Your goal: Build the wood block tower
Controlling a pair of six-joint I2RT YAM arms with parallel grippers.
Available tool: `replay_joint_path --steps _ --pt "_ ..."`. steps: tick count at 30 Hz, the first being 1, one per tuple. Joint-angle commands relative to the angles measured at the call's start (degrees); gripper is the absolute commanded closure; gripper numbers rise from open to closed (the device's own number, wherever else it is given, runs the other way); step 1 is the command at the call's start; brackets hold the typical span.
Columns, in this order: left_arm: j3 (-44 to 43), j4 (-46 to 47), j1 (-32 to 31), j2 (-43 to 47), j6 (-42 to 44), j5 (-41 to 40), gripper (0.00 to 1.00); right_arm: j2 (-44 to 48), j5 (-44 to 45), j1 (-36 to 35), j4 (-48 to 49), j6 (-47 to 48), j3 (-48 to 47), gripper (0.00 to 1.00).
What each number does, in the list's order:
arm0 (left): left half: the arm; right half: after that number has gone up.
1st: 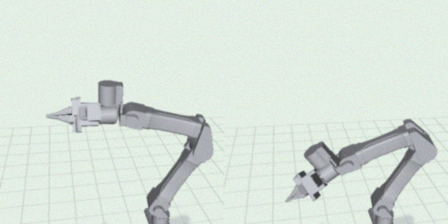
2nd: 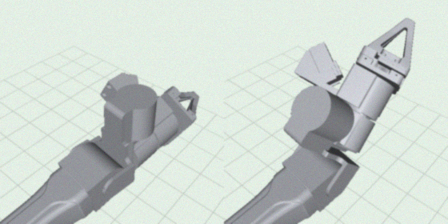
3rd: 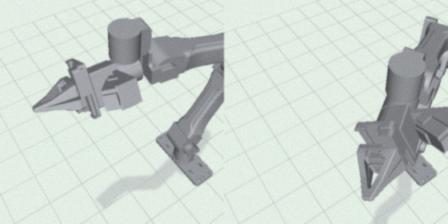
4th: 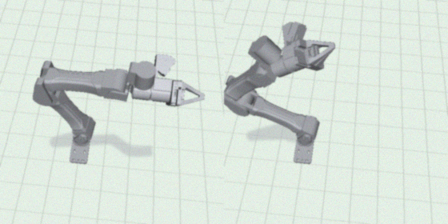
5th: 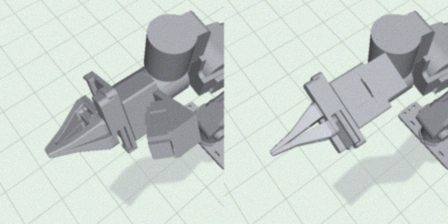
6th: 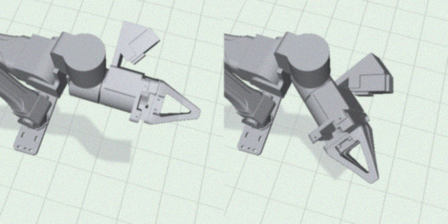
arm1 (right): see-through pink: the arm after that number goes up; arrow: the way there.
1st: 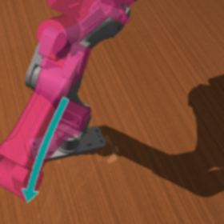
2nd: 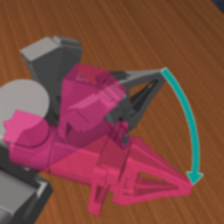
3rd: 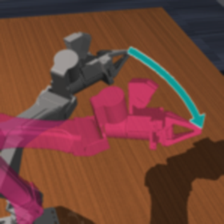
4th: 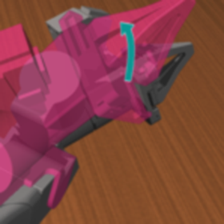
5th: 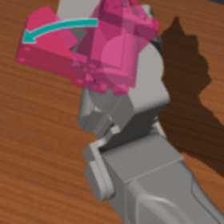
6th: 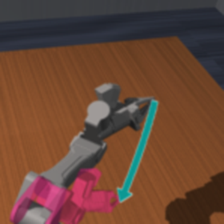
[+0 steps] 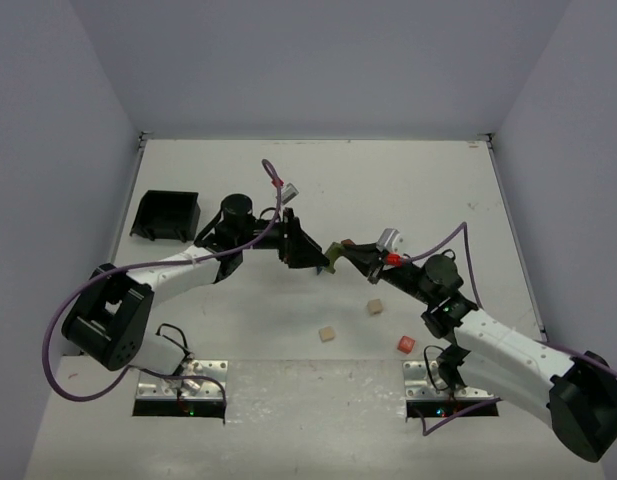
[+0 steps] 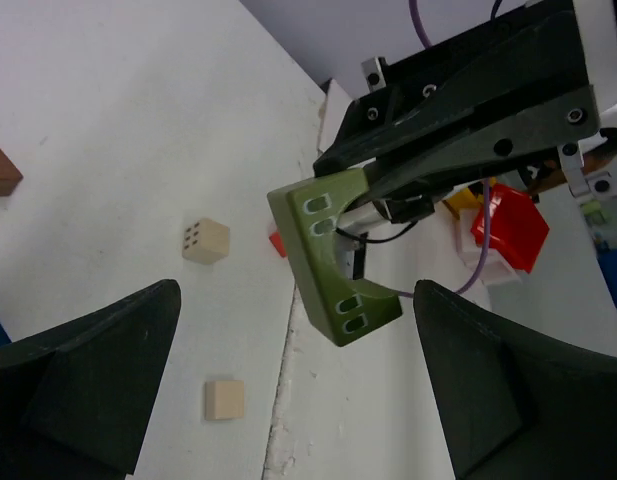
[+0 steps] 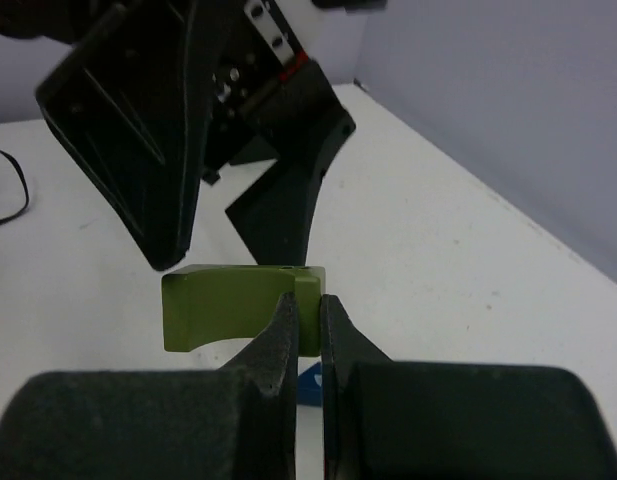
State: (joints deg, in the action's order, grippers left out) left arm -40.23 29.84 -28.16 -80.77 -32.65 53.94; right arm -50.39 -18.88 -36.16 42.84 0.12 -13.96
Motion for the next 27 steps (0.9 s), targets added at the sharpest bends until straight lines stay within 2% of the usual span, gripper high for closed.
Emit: replay_joint_path --steps 1,9,15,24,27 --pt "0.4 11.8 -0.1 -1.0 -5.6 10.7 0.00 0.3 -4.7 -0.2 11.7 1.5 -0.4 1.00" --pt "1.3 18.4 -0.3 0.2 -10.3 12.5 0.01 -3.4 -5.5 -0.2 18.2 0.7 -0.6 1.00" --pt "1.8 20.6 -1.3 0.8 -11.3 12.2 0.13 -7.1 -5.3 -0.2 23.6 -2.3 -1.2 1.00" --pt "2.0 21.8 -1.9 0.8 -12.9 12.1 0.56 -10.6 -4.4 -0.2 26.8 -3.5 -1.5 1.00" --pt "2.1 21.9 -1.9 0.7 -13.1 11.3 0.66 -10.5 -3.8 -0.2 26.8 -3.7 -0.9 1.00"
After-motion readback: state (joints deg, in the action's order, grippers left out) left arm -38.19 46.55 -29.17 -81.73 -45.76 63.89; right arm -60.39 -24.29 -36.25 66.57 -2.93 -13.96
